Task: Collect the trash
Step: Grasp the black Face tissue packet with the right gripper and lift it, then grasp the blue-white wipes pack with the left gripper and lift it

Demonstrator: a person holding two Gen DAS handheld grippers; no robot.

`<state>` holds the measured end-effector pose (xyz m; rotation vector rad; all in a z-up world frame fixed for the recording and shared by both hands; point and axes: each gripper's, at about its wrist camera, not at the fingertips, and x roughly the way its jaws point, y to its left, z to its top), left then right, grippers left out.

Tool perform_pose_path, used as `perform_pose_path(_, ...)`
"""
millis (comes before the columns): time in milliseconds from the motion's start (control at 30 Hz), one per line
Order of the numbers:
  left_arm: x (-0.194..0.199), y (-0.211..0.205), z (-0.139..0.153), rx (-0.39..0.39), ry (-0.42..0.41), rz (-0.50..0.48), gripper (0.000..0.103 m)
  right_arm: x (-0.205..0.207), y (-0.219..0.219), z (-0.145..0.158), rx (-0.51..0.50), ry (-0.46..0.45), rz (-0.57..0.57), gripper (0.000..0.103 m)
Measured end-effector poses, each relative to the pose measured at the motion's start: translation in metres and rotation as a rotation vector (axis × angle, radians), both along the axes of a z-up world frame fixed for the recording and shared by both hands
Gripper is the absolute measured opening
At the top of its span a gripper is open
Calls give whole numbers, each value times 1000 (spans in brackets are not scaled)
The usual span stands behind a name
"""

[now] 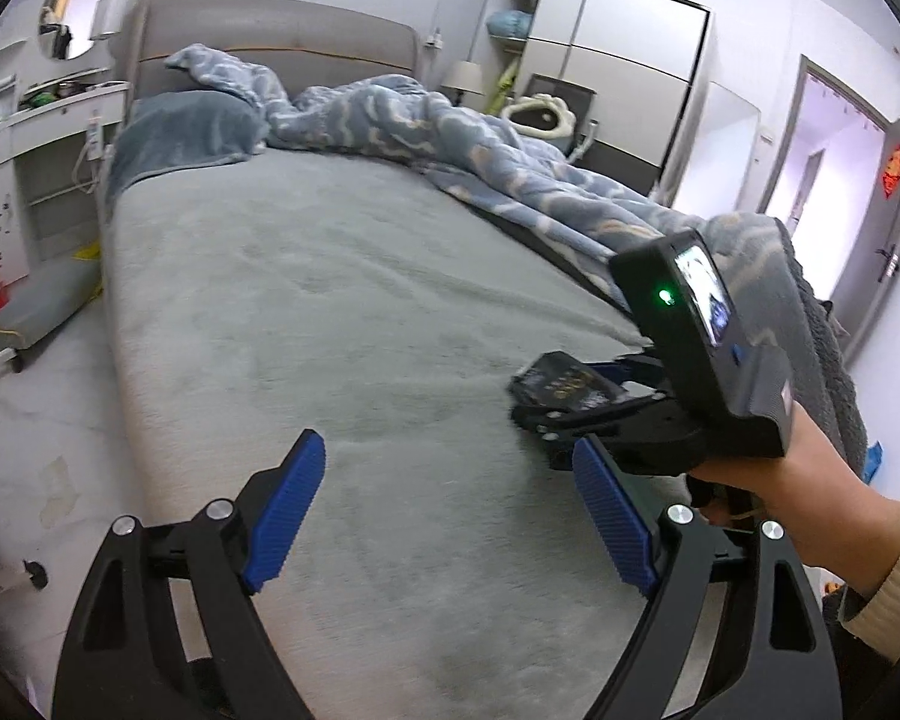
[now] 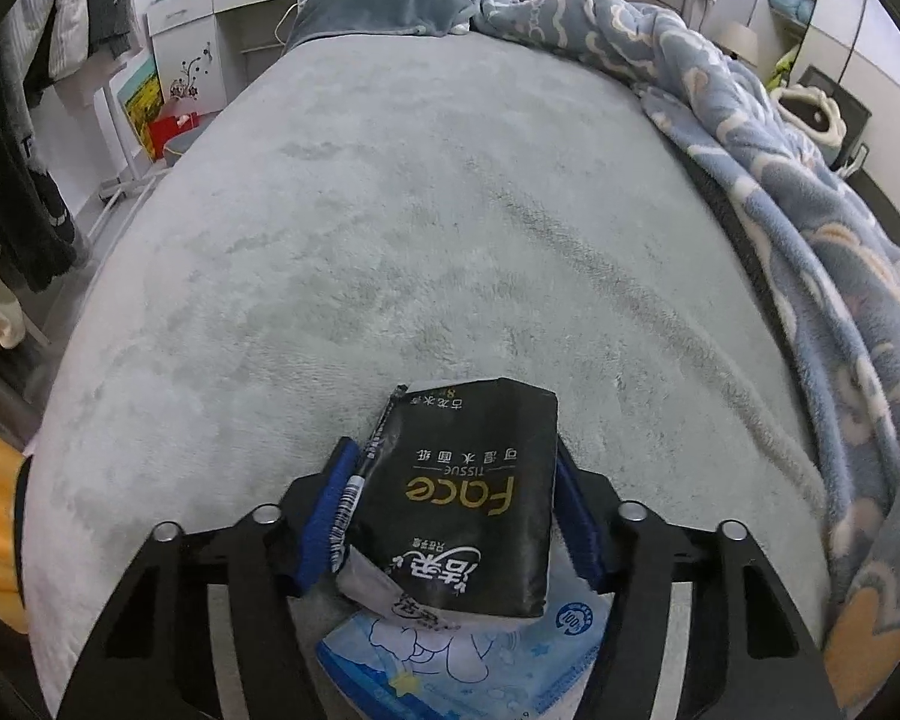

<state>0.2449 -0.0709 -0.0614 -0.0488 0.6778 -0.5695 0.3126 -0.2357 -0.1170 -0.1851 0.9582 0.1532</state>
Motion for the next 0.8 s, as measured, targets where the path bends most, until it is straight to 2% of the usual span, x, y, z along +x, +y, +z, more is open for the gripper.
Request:
perform_pose_path(67,1,-8,-2,4,6,-14,87,0,-3,1,28,2,3,55)
perform_pose_path(167,1,-17,-6,12,14,-30,87,-2,-12,5,77,-2,2,54)
perform_pose_path(400,5,-45,-12,21,35,-71,87,-16,-37,28,149,-86,-9,54)
perform_pose_path(800,3,-105,-27,45,59,-145,87,-31,-91,38,210,-127,-56,54)
